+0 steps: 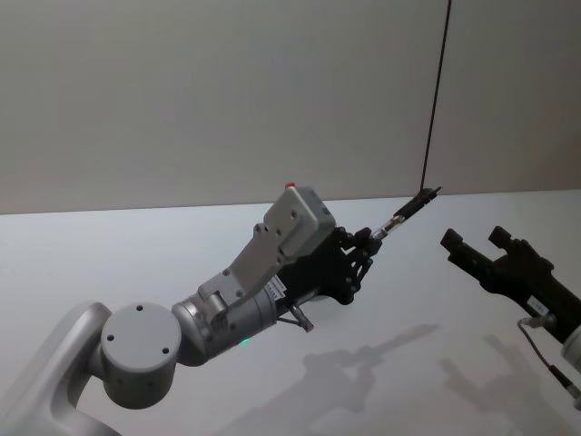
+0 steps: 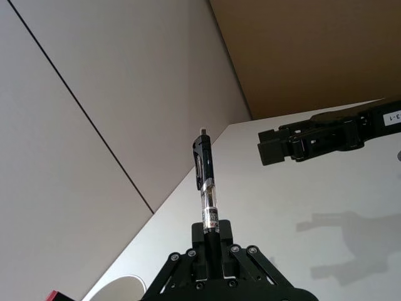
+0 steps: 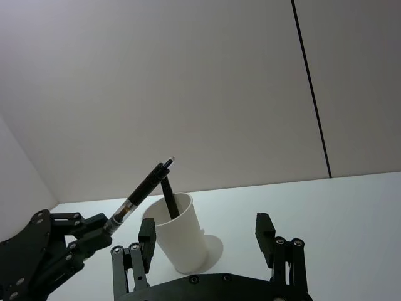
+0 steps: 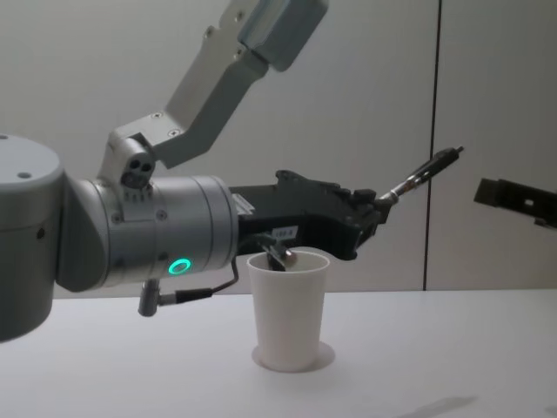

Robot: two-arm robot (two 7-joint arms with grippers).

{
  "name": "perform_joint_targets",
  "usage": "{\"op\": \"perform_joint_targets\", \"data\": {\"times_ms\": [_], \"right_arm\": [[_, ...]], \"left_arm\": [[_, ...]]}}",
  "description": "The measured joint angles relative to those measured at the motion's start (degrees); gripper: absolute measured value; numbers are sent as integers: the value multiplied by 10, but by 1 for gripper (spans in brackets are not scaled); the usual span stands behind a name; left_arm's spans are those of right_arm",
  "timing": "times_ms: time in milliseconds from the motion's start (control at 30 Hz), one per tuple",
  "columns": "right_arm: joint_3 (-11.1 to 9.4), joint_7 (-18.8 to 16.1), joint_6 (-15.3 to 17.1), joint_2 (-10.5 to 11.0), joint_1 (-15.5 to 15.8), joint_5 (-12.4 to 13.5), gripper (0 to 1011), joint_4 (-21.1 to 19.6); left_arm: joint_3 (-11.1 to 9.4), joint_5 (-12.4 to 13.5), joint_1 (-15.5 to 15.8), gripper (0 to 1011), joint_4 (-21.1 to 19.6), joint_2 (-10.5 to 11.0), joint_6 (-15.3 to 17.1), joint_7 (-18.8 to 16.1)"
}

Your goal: Place the pen into the pen holder.

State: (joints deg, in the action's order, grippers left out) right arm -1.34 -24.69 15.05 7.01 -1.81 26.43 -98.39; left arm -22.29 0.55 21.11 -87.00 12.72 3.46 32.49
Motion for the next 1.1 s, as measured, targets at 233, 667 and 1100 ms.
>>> {"op": "perform_joint_targets", "data": {"times_ms": [233,667,1100], "right_arm": [[-1,-14,-5,2,-1,30,1002,10],[4,-35,-14,-1,-17,84,1002,38],[18,-43,-14,-12,-40,119,1002,67]], "left_arm": [[0,0,0,139,0,0,0,0],[0,0,0,139,0,0,0,0],[0,0,0,139,0,0,0,0]]}}
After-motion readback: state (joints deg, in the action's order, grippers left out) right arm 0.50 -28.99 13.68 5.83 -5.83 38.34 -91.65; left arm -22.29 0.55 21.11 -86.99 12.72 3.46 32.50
